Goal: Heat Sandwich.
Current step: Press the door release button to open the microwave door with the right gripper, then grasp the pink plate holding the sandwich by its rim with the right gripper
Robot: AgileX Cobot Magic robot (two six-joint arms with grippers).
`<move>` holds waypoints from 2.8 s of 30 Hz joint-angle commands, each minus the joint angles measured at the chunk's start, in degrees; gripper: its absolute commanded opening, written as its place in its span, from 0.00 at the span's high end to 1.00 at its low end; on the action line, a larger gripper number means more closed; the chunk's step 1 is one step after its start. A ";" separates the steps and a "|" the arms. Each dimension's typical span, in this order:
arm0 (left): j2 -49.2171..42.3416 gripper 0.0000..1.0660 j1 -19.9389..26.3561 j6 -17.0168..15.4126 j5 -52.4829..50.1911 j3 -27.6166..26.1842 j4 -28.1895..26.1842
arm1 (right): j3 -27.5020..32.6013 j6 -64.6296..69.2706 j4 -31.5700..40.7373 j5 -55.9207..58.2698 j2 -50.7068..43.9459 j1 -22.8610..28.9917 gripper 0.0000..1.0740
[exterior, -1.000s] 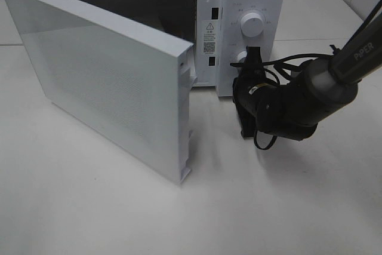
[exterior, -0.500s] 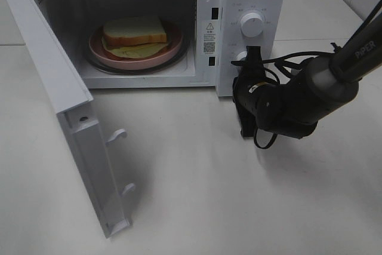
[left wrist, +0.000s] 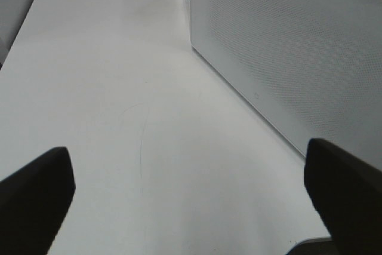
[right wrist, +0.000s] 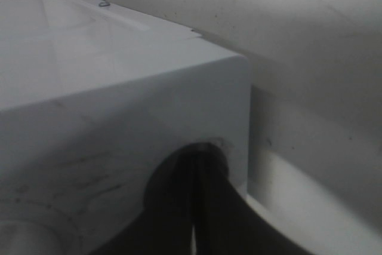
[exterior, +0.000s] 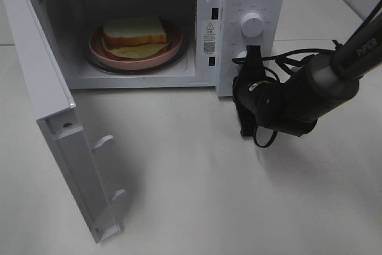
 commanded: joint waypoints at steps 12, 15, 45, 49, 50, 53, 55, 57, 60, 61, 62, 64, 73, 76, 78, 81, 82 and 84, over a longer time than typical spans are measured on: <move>-1.26 0.03 0.06 0.00 -0.52 0.23 -0.17 | 3.72 -0.92 -4.07 -7.45 -2.64 1.55 0.99; -1.26 0.03 0.06 0.00 -0.52 0.23 -0.17 | 6.47 -0.92 -3.78 -7.68 -3.72 2.18 0.99; -1.26 0.03 0.06 0.00 -0.52 0.23 -0.17 | 19.19 -44.75 -10.60 20.63 -27.39 2.18 0.97; -1.26 0.03 0.06 0.00 -0.52 0.23 -0.17 | 17.70 -56.38 -10.31 30.19 -30.02 2.18 0.97; -1.26 0.03 0.06 0.00 -0.52 0.23 -0.17 | 17.19 -58.79 -10.31 32.49 -30.42 2.18 0.97; -1.26 0.03 0.06 0.00 -0.52 0.23 -0.17 | 15.58 -62.57 -10.43 37.76 -31.05 2.18 0.97; -1.26 0.03 0.06 0.00 -0.52 0.23 -0.17 | 13.24 -67.04 -10.49 45.38 -31.57 2.01 0.96; -1.26 0.03 0.06 0.00 -0.52 0.23 -0.17 | 12.38 -68.12 -10.66 47.44 -31.57 2.01 0.96; -1.26 0.03 0.06 0.00 -0.52 0.23 -0.17 | 9.63 -72.14 -10.89 52.08 -31.57 2.01 0.95; -1.26 0.03 0.06 0.00 -0.52 0.23 -0.17 | 8.48 -74.48 -10.89 53.92 -31.57 2.01 0.95; -1.26 0.03 0.06 0.00 -0.52 0.23 -0.17 | 8.48 -74.48 -10.89 53.92 -31.57 2.01 0.95; -1.26 0.03 0.06 0.00 -0.52 0.23 -0.17 | 7.16 -77.18 -10.89 55.98 -31.57 2.01 0.94; -1.26 0.03 0.06 0.00 -0.52 0.23 -0.17 | 1.89 -92.02 -10.89 67.04 -31.57 2.01 0.93; -1.26 0.03 0.06 0.00 -0.52 0.23 -0.17 | 0.52 -98.03 -11.06 70.53 -31.57 2.01 0.93; -1.26 0.03 0.06 0.00 -0.52 0.23 -0.17 | -0.63 -103.71 -13.29 73.68 -31.57 2.01 0.93; -1.26 0.03 0.06 0.00 -0.52 0.23 -0.17 | -0.97 -107.66 -15.01 75.11 -31.57 2.01 0.93; -1.26 0.03 0.06 0.00 -0.52 0.23 -0.17 | -1.15 -109.84 -15.64 75.63 -31.57 2.01 0.93; -1.26 0.03 0.06 0.00 -0.52 0.23 -0.17 | -1.26 -114.65 -17.02 76.60 -31.57 2.01 0.93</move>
